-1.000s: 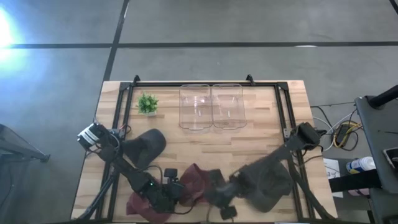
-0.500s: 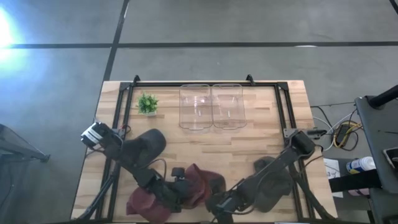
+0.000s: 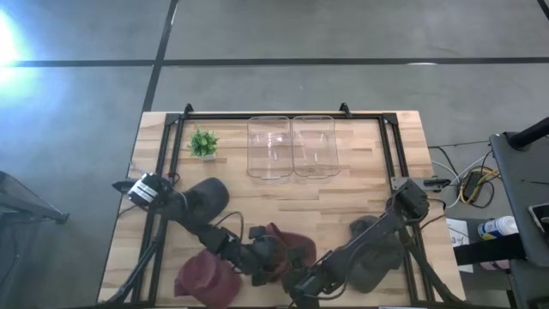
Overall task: Pick & Place hat
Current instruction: Put the right red cap into the right transparent bin
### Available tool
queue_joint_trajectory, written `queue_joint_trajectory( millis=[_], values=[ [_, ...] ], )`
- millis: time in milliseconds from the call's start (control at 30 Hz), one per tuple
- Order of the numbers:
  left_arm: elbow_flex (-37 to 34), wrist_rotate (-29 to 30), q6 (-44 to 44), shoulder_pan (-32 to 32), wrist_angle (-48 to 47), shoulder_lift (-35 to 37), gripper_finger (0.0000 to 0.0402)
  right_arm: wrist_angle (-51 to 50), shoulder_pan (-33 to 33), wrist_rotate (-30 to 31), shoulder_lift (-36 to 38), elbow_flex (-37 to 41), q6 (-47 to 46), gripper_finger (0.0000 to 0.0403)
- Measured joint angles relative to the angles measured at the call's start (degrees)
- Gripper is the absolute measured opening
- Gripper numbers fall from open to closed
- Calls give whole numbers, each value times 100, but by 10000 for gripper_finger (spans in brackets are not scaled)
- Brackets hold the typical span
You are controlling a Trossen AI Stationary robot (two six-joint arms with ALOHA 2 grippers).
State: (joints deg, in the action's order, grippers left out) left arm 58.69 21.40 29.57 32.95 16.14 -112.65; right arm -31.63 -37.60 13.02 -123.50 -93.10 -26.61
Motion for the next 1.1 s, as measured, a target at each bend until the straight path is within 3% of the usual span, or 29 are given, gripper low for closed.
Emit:
queue_joint_trajectory(
  millis=[400,600,1100],
  values=[
    [1023,-108,-521,-186,-69,-677,210,-266,0,-70,-44,29,4,127],
    [1417,-82,-709,-256,-1001,-742,210,-680,-26,-126,-14,35,-269,111],
    [1190,-382,-268,-395,-1072,-701,210,-1589,-411,47,247,90,-849,175]
  ],
)
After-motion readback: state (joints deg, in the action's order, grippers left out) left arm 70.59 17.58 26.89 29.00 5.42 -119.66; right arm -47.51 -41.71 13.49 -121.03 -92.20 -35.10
